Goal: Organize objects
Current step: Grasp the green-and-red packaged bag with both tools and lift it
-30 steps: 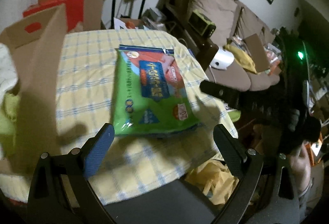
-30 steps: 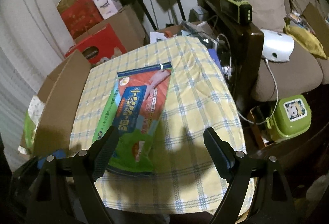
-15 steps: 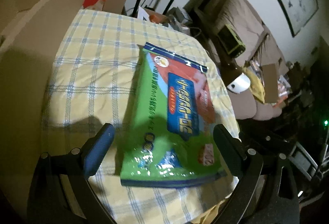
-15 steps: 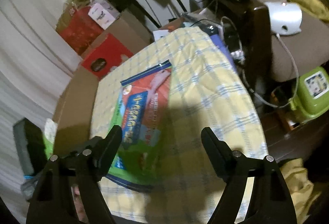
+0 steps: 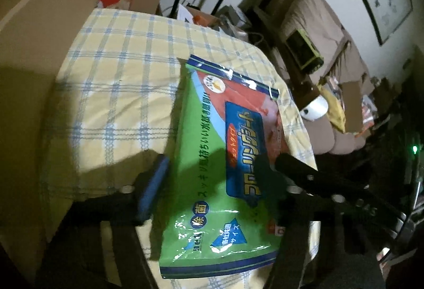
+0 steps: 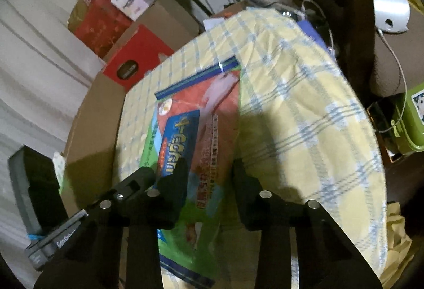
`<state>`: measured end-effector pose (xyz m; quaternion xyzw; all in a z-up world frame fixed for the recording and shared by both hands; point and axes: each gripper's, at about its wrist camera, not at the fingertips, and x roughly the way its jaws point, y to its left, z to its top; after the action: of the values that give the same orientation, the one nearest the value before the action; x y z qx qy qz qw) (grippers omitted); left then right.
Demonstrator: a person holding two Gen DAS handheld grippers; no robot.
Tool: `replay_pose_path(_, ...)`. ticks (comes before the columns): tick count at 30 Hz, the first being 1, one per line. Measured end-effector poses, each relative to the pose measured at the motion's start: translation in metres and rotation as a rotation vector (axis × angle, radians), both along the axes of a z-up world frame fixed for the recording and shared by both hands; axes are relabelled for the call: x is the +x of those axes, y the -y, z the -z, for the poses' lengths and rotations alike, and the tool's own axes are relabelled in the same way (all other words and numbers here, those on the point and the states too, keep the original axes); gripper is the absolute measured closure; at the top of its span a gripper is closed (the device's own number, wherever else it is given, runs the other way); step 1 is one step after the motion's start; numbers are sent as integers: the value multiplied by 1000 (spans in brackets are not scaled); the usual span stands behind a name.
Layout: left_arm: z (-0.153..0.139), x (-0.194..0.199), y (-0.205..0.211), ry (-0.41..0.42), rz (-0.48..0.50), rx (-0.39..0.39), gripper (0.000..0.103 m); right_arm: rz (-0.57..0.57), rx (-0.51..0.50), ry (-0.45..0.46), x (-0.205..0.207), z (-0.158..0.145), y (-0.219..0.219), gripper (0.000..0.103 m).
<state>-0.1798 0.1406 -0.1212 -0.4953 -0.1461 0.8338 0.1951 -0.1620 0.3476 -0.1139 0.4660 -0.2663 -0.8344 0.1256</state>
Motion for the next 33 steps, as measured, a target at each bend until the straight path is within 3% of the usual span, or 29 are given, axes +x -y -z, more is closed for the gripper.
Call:
replay_pose_path(7,-3,8,-8,-38,8,-66,63,-43,97,-31,2,-3,15,69)
replay_pose_path(15,-10,17,-10,-2,47,-28,66,-49,158,-74,14,-16,16,69)
replay_pose_path(33,-86,47,2,-143,51,55,68,-44,168,-213,43,-84,22,69)
